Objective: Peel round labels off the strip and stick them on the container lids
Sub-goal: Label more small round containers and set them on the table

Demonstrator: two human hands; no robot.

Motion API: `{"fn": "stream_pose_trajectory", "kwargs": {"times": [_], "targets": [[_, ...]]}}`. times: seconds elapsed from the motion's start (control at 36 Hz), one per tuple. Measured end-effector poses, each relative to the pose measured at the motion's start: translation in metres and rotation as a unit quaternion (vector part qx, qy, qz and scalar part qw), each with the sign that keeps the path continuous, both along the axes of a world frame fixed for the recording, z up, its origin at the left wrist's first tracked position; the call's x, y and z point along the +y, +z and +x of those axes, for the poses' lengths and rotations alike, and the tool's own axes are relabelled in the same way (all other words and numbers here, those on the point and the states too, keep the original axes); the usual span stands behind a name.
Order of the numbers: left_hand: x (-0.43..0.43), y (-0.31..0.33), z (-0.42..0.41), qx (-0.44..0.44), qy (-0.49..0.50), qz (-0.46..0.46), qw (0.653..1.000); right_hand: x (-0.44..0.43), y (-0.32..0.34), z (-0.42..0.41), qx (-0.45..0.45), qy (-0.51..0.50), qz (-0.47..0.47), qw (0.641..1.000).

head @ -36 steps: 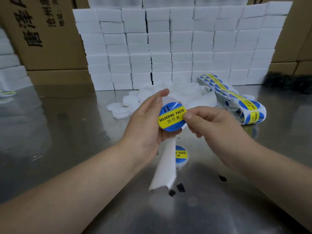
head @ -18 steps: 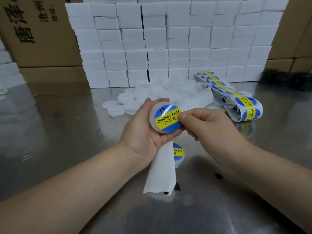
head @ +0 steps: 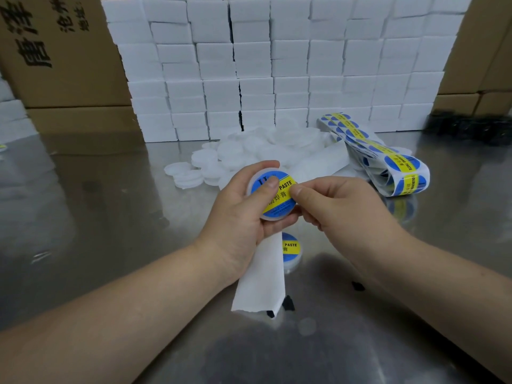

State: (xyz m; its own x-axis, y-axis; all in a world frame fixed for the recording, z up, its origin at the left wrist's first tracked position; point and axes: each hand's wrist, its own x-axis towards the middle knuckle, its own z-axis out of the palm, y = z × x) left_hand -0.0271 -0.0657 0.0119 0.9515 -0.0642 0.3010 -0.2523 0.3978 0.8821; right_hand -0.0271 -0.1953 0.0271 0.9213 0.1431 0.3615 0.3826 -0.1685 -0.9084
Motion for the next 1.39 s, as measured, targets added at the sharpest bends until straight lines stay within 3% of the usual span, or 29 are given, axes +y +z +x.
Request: {"fn": "stream_pose_trajectory", "kwargs": {"times": [1.11,1.39], "targets": [[-0.0057,0.0003,-0.0006,-0.017,0.059,0.033,0.998,-0.0007,-0.0030,0.0043,-0.014,-0.051,-0.059,0.997],[-0.0074,-0.0007,-0.0044,-0.085,0.117,0.114,0.983,-0.0005,-0.0030,0.0044,-0.034,-0.052,-0.078,0.995]]}}
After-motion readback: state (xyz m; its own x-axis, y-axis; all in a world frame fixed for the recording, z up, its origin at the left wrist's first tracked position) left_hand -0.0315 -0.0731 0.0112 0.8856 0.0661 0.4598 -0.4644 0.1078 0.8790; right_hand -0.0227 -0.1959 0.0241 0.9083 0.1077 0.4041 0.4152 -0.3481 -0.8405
